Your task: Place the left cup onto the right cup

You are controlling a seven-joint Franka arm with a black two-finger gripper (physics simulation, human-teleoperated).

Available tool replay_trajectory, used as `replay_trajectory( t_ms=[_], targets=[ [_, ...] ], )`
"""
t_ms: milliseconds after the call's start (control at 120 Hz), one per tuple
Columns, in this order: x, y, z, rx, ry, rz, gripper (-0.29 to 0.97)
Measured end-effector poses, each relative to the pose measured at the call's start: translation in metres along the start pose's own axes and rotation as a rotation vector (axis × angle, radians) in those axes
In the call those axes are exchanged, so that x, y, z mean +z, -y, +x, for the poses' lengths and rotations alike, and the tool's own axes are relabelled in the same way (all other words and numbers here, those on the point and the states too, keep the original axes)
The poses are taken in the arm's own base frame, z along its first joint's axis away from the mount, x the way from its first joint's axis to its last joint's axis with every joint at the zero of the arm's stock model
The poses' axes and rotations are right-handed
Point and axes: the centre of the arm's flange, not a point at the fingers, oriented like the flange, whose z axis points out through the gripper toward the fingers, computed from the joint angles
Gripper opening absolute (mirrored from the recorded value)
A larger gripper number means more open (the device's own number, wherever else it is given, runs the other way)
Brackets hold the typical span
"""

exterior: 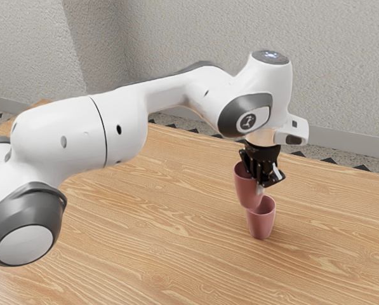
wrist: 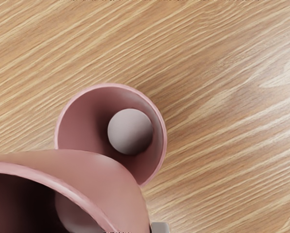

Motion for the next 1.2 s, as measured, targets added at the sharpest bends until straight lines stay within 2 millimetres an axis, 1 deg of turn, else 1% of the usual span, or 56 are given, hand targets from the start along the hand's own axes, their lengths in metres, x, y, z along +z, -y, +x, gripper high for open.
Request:
replay_trajectory(
  t_ms=[133,275,733,967,1200],
  targets=[
    [0.005,-0.001,0.003,0.0,0.005,0.003,-0.1],
    [0.006,-0.003,0.007,0.002,0.001,0.006,-0.1],
    [0.015,-0.006,0.009,0.003,0.016,0.008,-0.1],
    [0.017,-0.01,0.015,0.007,0.006,0.012,-0.1],
    [0.024,-0.011,0.02,0.008,0.009,0.017,-0.1]
  ],
)
